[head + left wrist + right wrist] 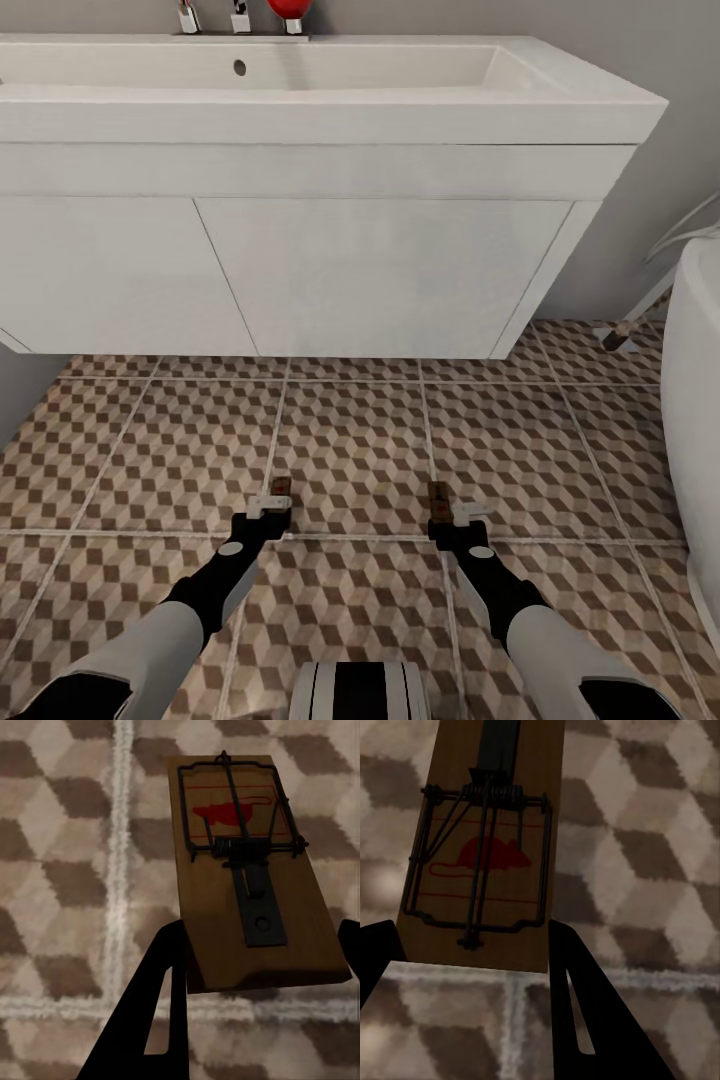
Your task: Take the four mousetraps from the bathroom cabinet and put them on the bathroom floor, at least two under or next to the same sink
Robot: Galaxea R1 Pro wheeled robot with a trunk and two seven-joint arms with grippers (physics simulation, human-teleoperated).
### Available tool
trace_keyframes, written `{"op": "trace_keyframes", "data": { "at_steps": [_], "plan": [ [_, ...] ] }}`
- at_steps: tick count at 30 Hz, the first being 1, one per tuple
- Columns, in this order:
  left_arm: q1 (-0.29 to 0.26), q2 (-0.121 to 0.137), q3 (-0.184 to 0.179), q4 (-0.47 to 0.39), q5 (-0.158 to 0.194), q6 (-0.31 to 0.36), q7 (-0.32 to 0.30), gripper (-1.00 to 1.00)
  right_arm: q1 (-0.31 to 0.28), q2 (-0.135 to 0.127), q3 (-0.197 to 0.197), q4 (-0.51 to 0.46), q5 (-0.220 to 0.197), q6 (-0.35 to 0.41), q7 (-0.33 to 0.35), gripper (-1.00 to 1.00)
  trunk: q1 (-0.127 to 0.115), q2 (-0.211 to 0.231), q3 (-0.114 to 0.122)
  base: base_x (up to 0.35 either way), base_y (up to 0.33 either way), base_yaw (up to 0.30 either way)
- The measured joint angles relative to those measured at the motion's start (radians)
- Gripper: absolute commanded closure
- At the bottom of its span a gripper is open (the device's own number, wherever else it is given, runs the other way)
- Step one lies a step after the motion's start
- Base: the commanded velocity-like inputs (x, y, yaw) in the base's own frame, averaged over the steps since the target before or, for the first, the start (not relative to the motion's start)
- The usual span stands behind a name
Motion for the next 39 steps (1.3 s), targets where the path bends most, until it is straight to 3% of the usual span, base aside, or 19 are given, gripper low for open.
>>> {"op": "trace_keyframes", "data": {
  "at_steps": [9, 16, 33, 39],
  "plan": [
    [0.0, -0.037, 0.003, 0.003, 0.003, -0.003, 0.033, 1.0, 0.0, -0.001, 0.0, -0.002, -0.001, 0.0, -0.006, 1.0, 0.0, 0.0, 0.0, 0.0, 0.0, 0.0],
    [0.0, -0.046, 0.002, 0.001, 0.006, -0.01, 0.093, 1.0, 0.0, -0.001, -0.001, -0.007, -0.004, -0.002, -0.007, 1.0, 0.0, 0.0, 0.0, 0.0, 0.0, 0.0],
    [0.0, -0.046, 0.003, 0.002, 0.009, -0.014, 0.102, 1.0, 0.0, -0.001, -0.003, -0.01, -0.007, -0.002, -0.008, 1.0, 0.008, -0.004, -0.066, 0.0, 0.0, 0.0],
    [0.0, -0.045, 0.003, 0.002, 0.009, -0.014, 0.099, 1.0, 0.0, 0.0, -0.003, -0.01, -0.005, -0.001, -0.007, 1.0, 0.008, -0.004, -0.066, 0.0, 0.0, 0.0]
  ]
}}
